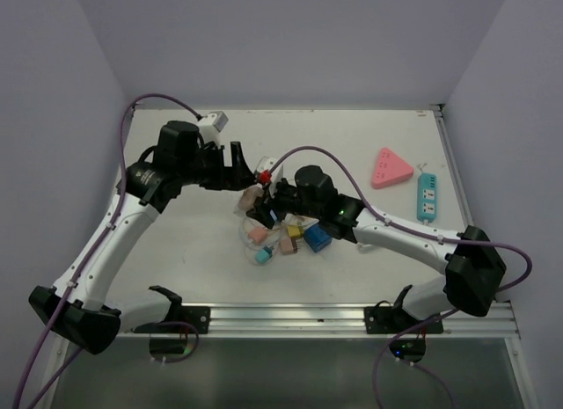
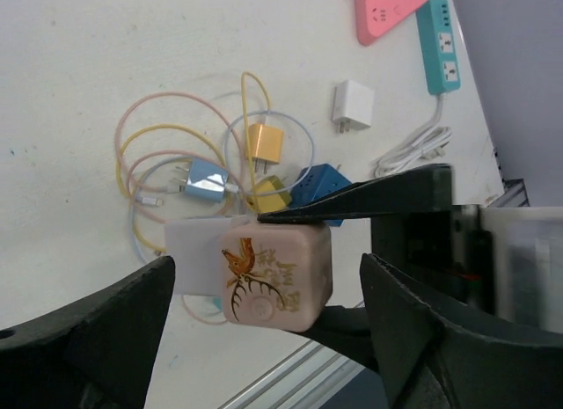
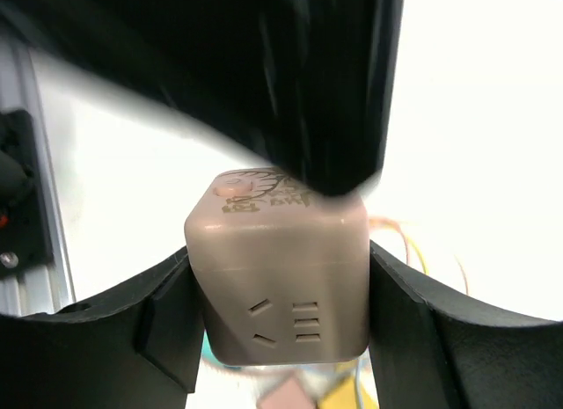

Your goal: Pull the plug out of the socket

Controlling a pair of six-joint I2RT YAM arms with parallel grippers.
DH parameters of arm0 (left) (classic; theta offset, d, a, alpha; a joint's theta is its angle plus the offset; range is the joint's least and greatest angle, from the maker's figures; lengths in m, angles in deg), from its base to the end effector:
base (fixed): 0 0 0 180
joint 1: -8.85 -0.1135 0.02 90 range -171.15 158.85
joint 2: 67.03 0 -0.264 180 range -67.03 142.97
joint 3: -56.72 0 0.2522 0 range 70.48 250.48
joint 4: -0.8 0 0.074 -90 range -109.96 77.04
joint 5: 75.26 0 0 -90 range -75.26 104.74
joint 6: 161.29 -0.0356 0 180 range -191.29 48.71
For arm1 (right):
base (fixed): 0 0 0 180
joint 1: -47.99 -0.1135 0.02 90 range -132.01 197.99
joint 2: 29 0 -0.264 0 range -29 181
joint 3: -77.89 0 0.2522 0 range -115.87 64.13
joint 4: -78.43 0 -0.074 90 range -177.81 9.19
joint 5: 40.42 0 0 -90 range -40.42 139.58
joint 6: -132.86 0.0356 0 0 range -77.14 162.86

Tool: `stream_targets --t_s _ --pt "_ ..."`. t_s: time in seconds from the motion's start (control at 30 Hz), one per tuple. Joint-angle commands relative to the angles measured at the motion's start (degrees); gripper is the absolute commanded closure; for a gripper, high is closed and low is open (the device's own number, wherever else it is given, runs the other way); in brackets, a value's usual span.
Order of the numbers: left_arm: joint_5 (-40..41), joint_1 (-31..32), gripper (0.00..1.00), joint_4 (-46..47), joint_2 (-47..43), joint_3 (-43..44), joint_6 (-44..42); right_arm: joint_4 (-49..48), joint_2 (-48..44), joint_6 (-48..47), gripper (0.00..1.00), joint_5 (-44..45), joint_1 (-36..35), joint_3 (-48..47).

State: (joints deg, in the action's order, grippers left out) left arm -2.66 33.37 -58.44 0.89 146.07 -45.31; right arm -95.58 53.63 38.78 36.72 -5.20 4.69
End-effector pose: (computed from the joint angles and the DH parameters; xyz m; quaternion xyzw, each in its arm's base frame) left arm 0.2147 -0.1096 0.3841 0.0552 0.8885 -0.3083 0.3353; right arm 0.1972 0.2767 0.3051 -0.4384 0.6614 0.3312 0.5106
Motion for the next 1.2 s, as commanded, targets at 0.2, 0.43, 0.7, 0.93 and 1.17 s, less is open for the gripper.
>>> stream_targets --t_s 0.2,0.43,0.7,0.93,1.17 --pt "5.4 -1.4 0.02 10.1 -3.1 2.2 3.1 -0.6 -5.9 3.6 1.00 1.8 2.2 6.0" --pt "7.6 -1.4 0.03 21.2 -13.1 -11.2 -4.0 2.7 -9.2 13.6 1.00 7.1 5.1 4.5" --pt "0.8 -1.2 0.07 29.6 -20.1 -23.6 -13.4 18.6 -8.8 26.1 1.00 13.2 9.5 -7.7" --pt "1.8 7.4 0.11 33.9 -17.3 -26.9 -18.0 29.3 -7.5 31.9 1.00 13.1 10.8 -17.6" --pt "8.0 14.8 0.09 37.6 -13.4 -25.8 -20.9 34.2 -6.6 32.6 1.00 10.2 10.8 -22.5"
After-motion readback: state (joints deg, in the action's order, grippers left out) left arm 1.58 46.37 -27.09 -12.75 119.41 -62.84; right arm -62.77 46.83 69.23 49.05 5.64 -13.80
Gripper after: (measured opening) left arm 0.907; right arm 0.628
